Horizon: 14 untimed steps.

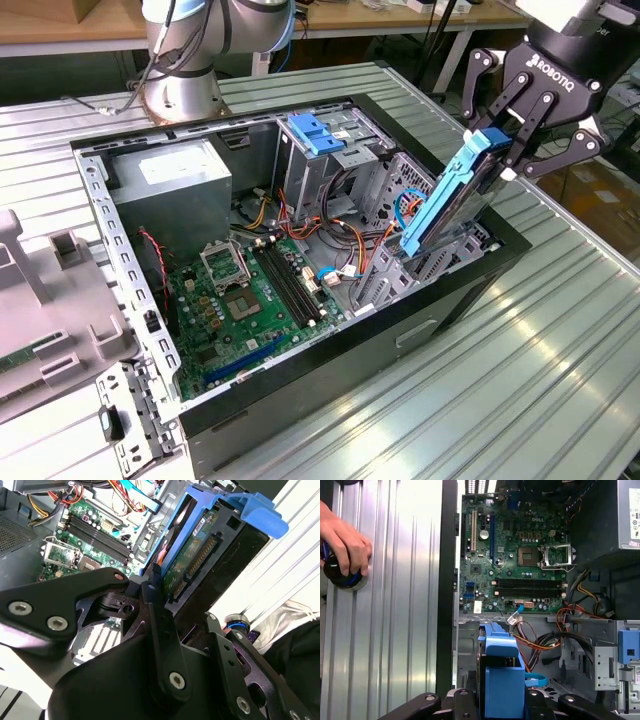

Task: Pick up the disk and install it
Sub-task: 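Insert the disk into the insertion slot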

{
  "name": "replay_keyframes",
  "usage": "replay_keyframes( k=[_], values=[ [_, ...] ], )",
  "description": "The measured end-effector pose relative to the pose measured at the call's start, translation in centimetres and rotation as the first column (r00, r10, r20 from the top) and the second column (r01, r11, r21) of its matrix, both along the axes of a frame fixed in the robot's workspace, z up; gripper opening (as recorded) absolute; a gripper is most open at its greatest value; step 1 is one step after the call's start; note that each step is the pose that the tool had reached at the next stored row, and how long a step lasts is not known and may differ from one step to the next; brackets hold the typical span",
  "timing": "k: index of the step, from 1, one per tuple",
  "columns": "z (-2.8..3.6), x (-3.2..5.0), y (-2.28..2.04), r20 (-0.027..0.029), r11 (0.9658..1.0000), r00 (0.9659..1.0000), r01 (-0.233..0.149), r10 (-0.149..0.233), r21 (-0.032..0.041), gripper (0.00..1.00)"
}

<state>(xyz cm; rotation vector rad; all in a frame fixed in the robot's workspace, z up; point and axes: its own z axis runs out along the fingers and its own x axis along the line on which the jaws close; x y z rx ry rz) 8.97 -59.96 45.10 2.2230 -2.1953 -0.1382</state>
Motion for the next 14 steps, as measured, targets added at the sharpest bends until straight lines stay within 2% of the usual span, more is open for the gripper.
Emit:
replay_keyframes(
  k=[7, 9, 14],
  values=[
    [-0.87, 0.00, 0.97, 0.0000, 1.0000, 1.0000, 0.000, 0.000, 0.0002, 0.36],
    [-1.31, 0.00, 1.22, -0.0001, 1.0000, 1.0000, 0.000, 0.000, 0.0003, 0.36],
    [-1.77, 0.02, 1.19, -0.0001, 1.0000, 1.0000, 0.000, 0.000, 0.0003, 0.36]
  ],
)
